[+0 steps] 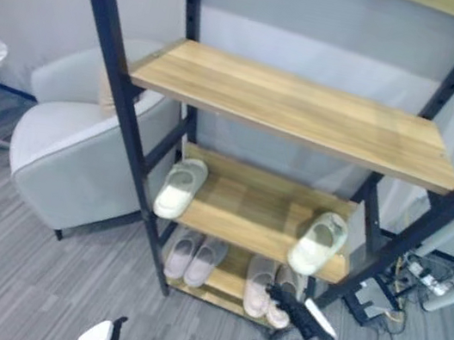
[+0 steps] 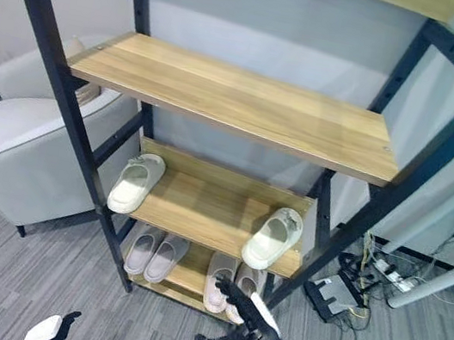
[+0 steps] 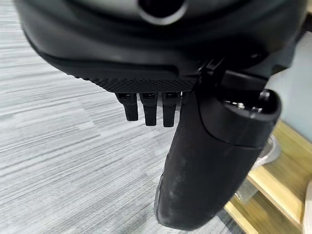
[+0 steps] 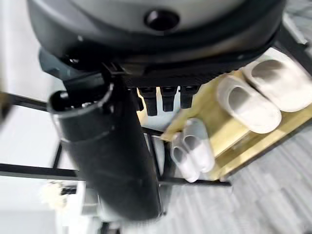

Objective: Arrange the slippers neatly on the shoe rack.

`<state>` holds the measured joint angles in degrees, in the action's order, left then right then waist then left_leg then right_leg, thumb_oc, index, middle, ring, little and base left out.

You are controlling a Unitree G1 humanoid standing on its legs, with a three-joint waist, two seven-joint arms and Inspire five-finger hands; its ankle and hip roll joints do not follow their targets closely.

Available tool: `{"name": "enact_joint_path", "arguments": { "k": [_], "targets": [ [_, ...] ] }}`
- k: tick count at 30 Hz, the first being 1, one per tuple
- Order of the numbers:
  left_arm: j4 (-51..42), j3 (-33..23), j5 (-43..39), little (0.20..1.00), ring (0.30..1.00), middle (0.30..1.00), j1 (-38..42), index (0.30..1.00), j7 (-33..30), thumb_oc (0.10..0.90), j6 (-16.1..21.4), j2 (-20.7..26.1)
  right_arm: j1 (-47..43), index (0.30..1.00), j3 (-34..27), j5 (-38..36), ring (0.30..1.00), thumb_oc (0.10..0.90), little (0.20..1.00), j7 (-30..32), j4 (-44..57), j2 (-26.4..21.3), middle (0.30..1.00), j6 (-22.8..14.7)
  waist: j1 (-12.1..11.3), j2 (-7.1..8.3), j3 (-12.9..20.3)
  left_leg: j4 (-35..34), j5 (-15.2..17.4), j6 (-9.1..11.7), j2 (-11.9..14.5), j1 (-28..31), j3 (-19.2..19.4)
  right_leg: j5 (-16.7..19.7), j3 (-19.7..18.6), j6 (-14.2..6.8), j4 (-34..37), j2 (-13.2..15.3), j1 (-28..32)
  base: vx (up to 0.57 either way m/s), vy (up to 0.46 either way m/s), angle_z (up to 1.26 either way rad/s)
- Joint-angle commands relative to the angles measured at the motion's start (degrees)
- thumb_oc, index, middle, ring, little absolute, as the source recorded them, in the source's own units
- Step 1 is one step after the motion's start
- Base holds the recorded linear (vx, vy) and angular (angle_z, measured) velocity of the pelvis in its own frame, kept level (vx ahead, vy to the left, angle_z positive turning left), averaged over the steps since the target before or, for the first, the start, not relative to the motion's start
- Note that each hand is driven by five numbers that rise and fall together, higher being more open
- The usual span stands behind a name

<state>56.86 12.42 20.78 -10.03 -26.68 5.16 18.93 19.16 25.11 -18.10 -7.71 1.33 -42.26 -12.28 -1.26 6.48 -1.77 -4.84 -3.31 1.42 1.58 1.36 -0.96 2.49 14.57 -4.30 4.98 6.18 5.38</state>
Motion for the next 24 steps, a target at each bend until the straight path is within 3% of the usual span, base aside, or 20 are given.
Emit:
{"name": "enact_joint_path", "arguments": {
  "k": [1,6,12,16,17,20,24],
  "targets": [
    [5.5,-1.9,-4.08,0.9,0.9,0.9,4.66,0.9,0.06,0.8,1.95,-1.86,-8.7,0.9,3.67,-9.1,0.9,0.8,0.9,-6.05,3.9,-2.93,0.9,-0.31,-1.15,-2.35,-1.11,-0.16,4.03,1.46,0.54,1.88,1.13,-0.94,-1.68,-3.92,0.02,0.65,-1.14,-0.05,0.068,-0.12],
    [9.2,-3.35,-5.11,0.9,0.9,0.9,5.01,0.9,1.01,0.8,1.05,-3.51,-15.74,0.9,6.59,-9.05,0.9,0.8,0.9,-5.51,7.43,-1.77,0.9,-0.2,-1.36,-2.62,-0.61,-0.16,4.1,1.72,-0.06,1.12,1.57,-1.36,-0.59,-4.21,0.02,1.04,-1.27,-0.01,0.046,0.03],
    [10.43,-5.37,-6.48,0.9,0.9,0.9,3.91,0.9,1.03,0.8,0.85,-5.34,-21.19,0.9,2.65,-4.82,0.9,0.8,0.9,-1.29,13.63,-0.41,0.9,-2.99,-1.93,-3.18,-0.19,-0.16,4.24,1.66,-0.15,1.73,2.04,-1.31,-0.06,-4.5,0.02,1.51,-0.75,0.01,0.052,0.1],
    [10.63,-5.69,-6.87,0.9,0.9,0.9,4.23,0.9,0.31,0.8,0.54,-6.18,-25.09,0.9,-0.98,6.92,0.9,0.8,0.9,6.44,10.61,3.85,0.9,-4.23,-2.88,-3.05,-0.35,-0.16,4.0,1.47,-0.07,1.39,2.13,-1.02,0.29,-4.52,0.02,1.55,-1.07,0.0,0.037,0.06],
    [9.8,-5.44,-6.79,0.9,0.9,0.9,4.24,0.9,-0.27,0.8,0.47,-6.4,-26.95,0.9,-2.89,13.35,0.9,0.8,0.9,11.08,7.93,5.69,0.9,-3.78,-3.59,-2.71,-0.55,-0.16,3.87,1.27,-0.04,1.07,2.12,-0.78,0.34,-4.57,0.02,1.55,-1.39,0.0,0.036,-0.01],
    [8.35,-4.02,-6.83,0.9,0.9,0.9,3.62,0.9,-0.7,0.8,0.24,-6.69,-31.7,0.9,-4.86,19.85,0.9,0.8,0.9,17.4,3.21,8.52,0.9,-2.23,-5.21,-1.82,-1.05,-0.16,3.7,0.91,0.04,0.22,1.66,-0.5,-0.13,-4.57,0.02,1.23,-2.34,0.0,0.0,0.0],
    [8.21,-2.1,-7.11,0.9,0.9,0.9,3.23,0.9,-0.28,0.8,0.07,-6.41,-35.85,0.9,-4.79,17.01,0.9,0.8,0.9,20.65,-4.75,12.06,0.9,-1.14,-7.22,-0.64,-1.56,-0.16,3.56,0.57,-0.04,-0.61,0.7,-0.38,-0.89,-4.38,0.02,0.98,-3.0,0.0,0.009,-0.04]
  ]
}}
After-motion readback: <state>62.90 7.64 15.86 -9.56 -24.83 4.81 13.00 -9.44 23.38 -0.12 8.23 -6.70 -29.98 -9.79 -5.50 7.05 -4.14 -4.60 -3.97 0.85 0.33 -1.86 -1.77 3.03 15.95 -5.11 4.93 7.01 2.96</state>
